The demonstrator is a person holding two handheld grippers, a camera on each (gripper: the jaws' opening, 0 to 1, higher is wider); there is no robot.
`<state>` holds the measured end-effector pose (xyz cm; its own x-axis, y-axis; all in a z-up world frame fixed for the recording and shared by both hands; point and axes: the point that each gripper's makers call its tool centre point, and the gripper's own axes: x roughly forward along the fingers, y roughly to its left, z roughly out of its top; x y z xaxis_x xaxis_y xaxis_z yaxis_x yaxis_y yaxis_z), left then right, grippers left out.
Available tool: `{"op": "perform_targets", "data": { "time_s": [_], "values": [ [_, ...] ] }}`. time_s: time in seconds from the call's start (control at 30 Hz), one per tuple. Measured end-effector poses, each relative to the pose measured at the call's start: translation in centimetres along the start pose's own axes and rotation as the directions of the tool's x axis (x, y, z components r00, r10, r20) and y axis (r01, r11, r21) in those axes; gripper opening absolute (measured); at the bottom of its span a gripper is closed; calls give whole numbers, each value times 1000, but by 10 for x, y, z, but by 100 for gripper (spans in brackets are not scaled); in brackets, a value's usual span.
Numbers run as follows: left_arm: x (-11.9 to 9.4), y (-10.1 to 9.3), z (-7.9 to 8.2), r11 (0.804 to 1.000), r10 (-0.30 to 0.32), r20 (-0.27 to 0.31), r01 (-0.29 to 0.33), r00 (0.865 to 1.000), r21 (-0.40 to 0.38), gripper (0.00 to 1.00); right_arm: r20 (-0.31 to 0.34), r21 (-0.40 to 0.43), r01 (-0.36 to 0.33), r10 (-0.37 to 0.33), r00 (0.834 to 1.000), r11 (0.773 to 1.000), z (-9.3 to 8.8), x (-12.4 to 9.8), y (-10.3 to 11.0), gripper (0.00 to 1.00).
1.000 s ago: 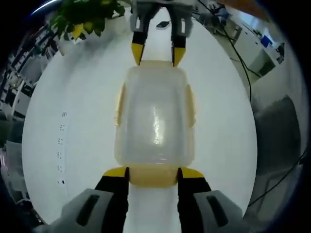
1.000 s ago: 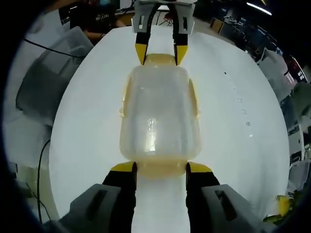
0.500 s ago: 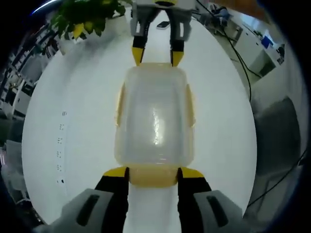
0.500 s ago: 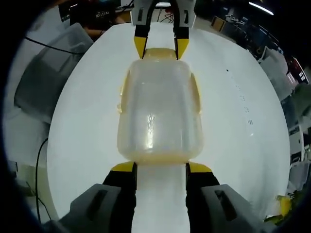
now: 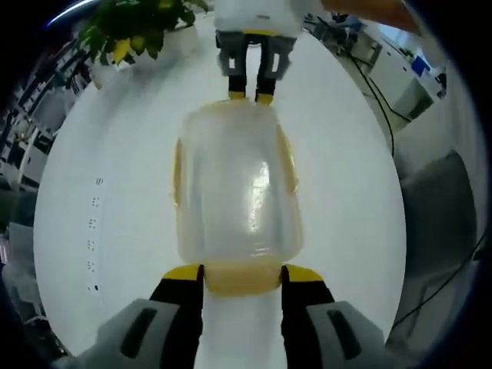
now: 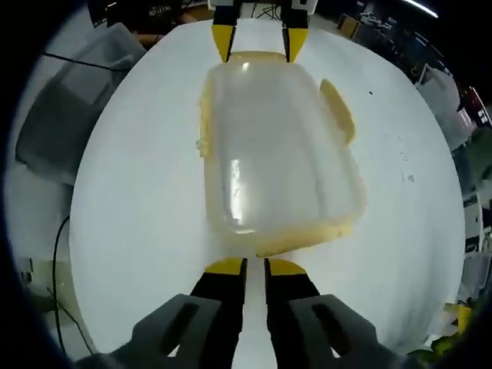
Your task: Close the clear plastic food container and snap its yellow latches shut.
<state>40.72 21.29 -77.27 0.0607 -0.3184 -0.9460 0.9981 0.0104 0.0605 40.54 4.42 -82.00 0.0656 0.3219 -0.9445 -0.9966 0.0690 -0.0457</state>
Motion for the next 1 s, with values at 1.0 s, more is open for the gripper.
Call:
{"op": "perform_targets", "data": {
  "time_s": [1.0],
  "values": [
    [-5, 14, -12, 333, 44, 262, 233, 964, -914, 23, 451, 845, -378, -124, 884, 377, 20, -52, -38, 18]
  ]
}}
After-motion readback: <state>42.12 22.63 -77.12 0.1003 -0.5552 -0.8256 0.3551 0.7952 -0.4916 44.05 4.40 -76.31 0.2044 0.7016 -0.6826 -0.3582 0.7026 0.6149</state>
